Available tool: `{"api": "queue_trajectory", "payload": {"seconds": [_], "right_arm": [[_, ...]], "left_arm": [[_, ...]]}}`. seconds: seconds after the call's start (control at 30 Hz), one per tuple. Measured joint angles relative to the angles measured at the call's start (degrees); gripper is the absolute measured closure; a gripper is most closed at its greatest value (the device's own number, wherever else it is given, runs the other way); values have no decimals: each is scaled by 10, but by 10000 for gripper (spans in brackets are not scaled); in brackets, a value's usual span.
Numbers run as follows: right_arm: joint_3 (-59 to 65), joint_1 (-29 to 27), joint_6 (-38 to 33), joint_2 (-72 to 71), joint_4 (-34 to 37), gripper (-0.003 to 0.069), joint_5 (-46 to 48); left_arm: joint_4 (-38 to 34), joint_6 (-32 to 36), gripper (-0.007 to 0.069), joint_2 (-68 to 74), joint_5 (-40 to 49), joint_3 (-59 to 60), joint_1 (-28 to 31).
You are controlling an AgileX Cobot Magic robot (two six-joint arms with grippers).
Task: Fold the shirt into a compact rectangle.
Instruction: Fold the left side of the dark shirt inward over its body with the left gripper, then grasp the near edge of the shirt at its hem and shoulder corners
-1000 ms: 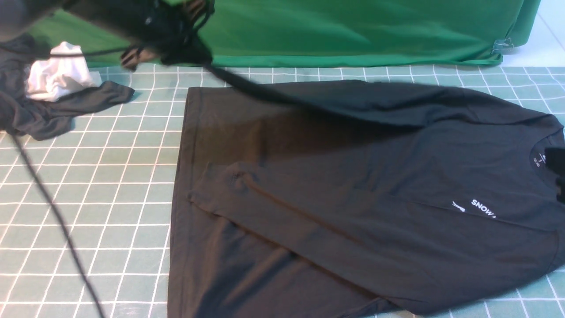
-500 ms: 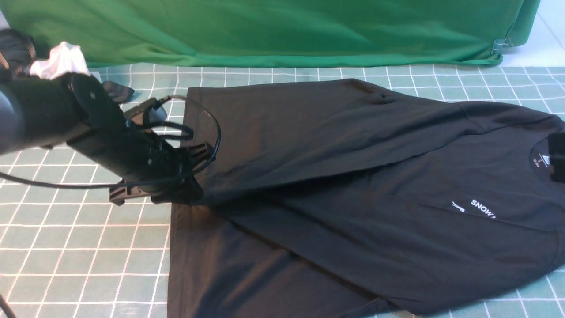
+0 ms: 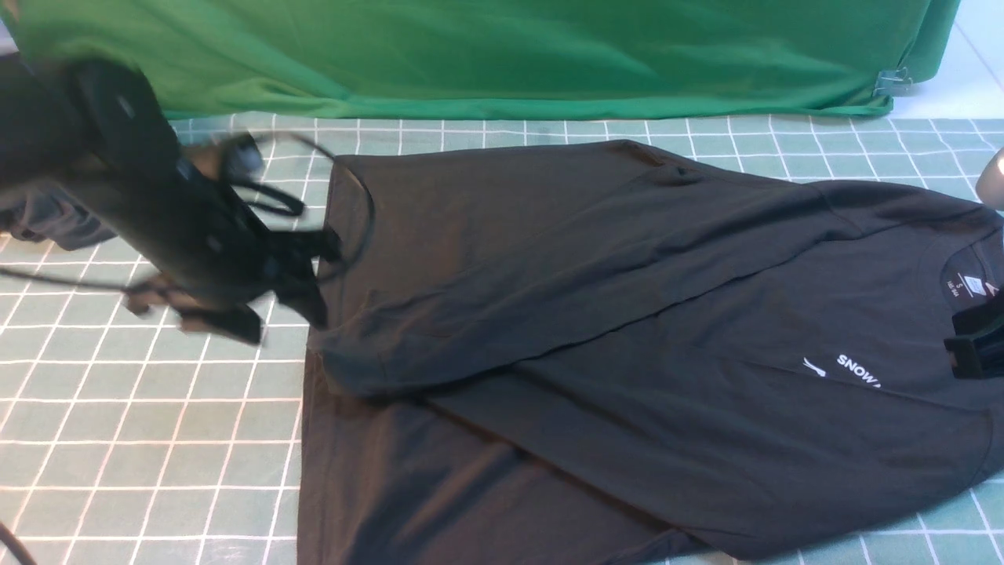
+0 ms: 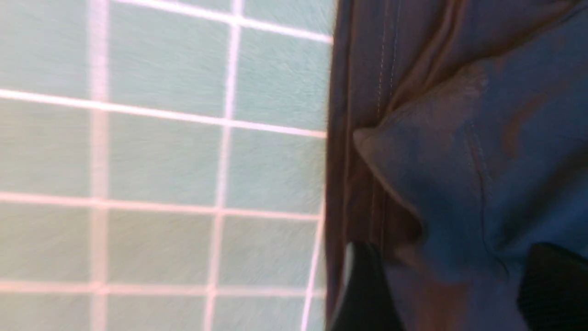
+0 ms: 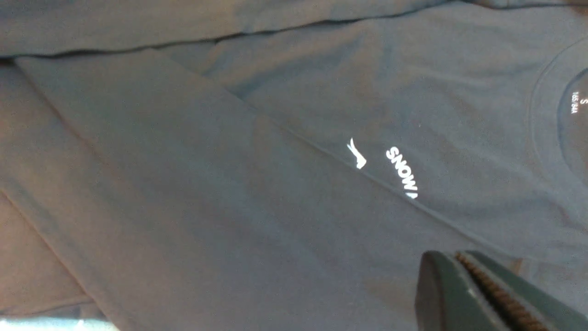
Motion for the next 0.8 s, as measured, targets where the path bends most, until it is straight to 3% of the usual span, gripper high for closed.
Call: {"api": "queue_trajectory", "payload": {"seconds": [0.23, 0.37, 0.53, 0.8], "right_arm": [[0, 0, -1, 0, 1, 620, 4], [0, 0, -1, 0, 13, 611, 4], [0, 0, -1, 0, 15, 603, 3], [0, 0, -1, 0, 26, 601, 2]], "left_arm": [[9, -24, 171, -104, 94, 71, -39], [0, -96, 225, -176, 16, 236, -127], [-6, -153, 275, -174, -78, 342, -186], [-6, -177, 284, -126, -144, 371, -200]]}}
